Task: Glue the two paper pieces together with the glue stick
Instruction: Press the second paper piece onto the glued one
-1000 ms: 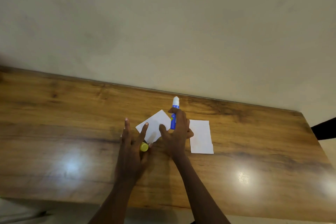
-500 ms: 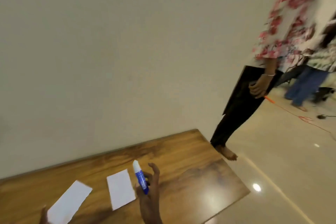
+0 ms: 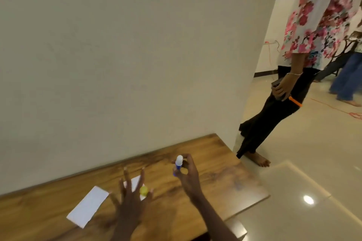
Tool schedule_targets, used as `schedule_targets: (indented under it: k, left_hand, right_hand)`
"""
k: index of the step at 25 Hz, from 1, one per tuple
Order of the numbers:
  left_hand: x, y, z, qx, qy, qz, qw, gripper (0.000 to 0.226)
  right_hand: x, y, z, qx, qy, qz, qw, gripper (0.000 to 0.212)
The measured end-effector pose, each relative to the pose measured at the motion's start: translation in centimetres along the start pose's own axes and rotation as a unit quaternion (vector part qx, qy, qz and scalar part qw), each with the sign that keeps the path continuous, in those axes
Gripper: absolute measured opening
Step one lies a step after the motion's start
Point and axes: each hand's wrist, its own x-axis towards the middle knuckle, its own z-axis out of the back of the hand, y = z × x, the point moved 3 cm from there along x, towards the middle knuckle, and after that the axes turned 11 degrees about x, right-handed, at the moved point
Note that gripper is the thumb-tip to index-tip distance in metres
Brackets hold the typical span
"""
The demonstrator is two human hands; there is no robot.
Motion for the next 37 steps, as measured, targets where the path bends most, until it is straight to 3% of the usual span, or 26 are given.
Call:
schedule_targets:
  k: [1,3,10,13,18,37]
  left_hand:
    - [-0.1,-1.5,-0.2,0.014,0.060,-0.008,0.998,0.111]
    - [0.5,-4.0,-1.5,0.027,0.084,-0.028,0.996,0.110]
    - [1.4,-8.0,-5.2,0.063,0.080,-0.081,0.991,0.053]
    - [2.3,-7.7,-7.6,0.058,0.104,-0.074,0.990,0.080]
    - [2.2,-6.6,-10.1,0.088,0.133,-0.055,0.986,0.074]
    - [2.4,-6.4,-9.4,0.084,0.156,-0.051,0.983,0.089]
  right_hand:
    - [0.5,-0.7,0.7,-0.018,0.015,-0.002,1.000,0.025]
    - [1.4,-2.2,1.9,-0.066,0.027,-0.003,0.997,0.023]
    - [2.9,-9.4,4.7,-0.149,0.046,-0.024,0.988,0.025]
    - [2.6,-10.9,5.2,-0.132,0.028,-0.036,0.990,0.035]
    - [2.2,-11.8,5.2,-0.169,0.038,-0.035,0.984,0.025]
    - [2.4,-13.0,5.2,-0.194,0.037,-0.050,0.979,0.044]
